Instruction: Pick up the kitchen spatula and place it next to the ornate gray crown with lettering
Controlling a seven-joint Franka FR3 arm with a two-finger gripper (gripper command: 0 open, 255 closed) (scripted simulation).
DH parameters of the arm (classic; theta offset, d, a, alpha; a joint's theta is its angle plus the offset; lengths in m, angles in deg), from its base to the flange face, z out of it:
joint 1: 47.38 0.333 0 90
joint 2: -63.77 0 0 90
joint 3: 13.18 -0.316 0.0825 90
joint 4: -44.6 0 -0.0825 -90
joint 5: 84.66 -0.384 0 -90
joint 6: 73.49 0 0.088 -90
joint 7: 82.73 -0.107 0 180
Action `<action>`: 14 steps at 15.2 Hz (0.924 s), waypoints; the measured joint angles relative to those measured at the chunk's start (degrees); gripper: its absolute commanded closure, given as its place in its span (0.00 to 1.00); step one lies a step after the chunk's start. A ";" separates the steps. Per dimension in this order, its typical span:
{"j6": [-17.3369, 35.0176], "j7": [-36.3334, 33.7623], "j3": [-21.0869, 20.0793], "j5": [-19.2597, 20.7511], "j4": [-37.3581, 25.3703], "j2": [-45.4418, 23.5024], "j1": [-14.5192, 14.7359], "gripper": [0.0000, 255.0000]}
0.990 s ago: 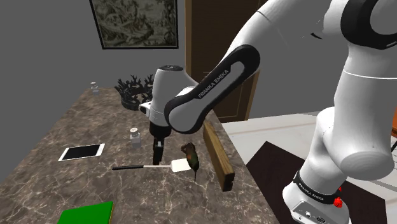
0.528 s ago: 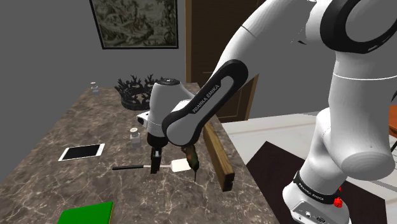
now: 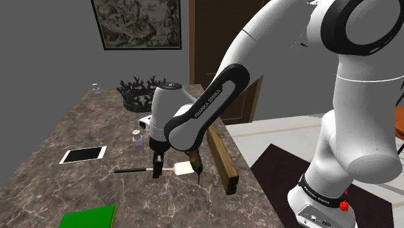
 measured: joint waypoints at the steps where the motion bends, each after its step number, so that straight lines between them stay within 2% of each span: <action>1: 0.00 0.00 0.00 0.00 0.00 0.00 0.00 1.00; 10: 0.01 0.00 0.00 0.00 -0.01 0.00 0.00 1.00; 14: -1.94 0.06 -0.14 -0.26 -0.25 1.71 -0.17 1.00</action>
